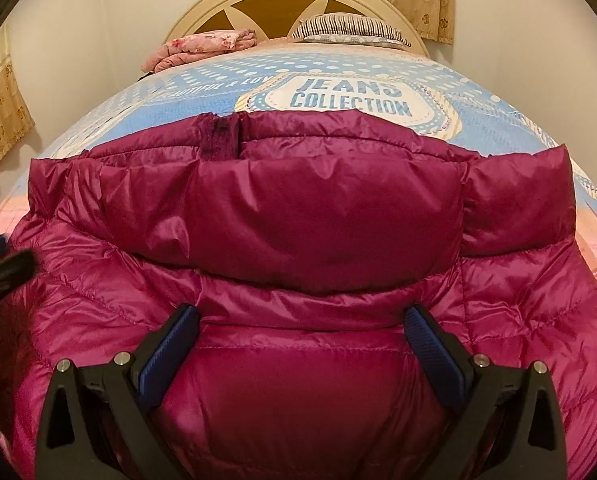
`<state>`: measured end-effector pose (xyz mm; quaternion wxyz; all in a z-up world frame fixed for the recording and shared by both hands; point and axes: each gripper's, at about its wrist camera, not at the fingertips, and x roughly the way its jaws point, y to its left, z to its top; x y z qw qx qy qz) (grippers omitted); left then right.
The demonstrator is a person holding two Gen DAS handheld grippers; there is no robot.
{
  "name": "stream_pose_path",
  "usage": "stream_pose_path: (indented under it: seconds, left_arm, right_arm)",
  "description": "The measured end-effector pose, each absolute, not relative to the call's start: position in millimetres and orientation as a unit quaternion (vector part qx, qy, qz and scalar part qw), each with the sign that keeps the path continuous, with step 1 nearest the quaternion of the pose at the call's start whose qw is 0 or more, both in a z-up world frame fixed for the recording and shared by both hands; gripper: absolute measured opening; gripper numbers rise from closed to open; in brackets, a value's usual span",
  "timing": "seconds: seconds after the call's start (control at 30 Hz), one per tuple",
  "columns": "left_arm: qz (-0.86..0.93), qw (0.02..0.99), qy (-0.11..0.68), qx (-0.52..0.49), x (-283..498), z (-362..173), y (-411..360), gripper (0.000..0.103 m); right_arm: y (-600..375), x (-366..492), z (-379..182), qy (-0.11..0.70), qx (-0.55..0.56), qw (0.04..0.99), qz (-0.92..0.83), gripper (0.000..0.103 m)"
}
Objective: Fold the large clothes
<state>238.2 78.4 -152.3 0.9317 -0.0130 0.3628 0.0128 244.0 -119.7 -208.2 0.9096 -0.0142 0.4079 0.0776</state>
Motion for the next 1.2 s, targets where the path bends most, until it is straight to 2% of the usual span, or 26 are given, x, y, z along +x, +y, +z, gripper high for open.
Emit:
stream_pose_path:
  seconds: [0.1,0.27,0.43,0.63,0.8,0.9,1.17,1.2]
  left_arm:
    - [0.014,0.933,0.357,-0.044,203,-152,104,0.103]
    - [0.003,0.925,0.37,-0.091,176,-173,118,0.103]
    - [-0.018,0.909,0.394,-0.136,175,-201,114,0.103]
    - [-0.042,0.902,0.396,-0.167,172,-210,104,0.102]
    - [-0.068,0.897,0.372,-0.228,172,-211,114,0.098]
    - [-0.082,0.89,0.366,-0.258,174,-212,119,0.085]
    - [-0.091,0.892,0.357,-0.263,179,-211,115,0.081]
    - [-0.094,0.891,0.355,-0.266,181,-211,115,0.077]
  right_arm:
    - [-121,236,-197,0.406,-0.015,0.912,0.065,0.102]
    - [-104,194,-170,0.359,-0.032,0.929,0.079,0.102]
    - [-104,182,-185,0.367,-0.046,0.927,0.064,0.102]
    - [-106,188,-203,0.391,-0.046,0.917,0.067,0.102]
    - [-105,189,-207,0.394,-0.053,0.915,0.067,0.102]
    - [-104,189,-207,0.395,-0.051,0.915,0.069,0.102]
    - [-106,145,-191,0.37,-0.07,0.923,0.081,0.102]
    - [-107,144,-196,0.374,-0.064,0.922,0.081,0.102]
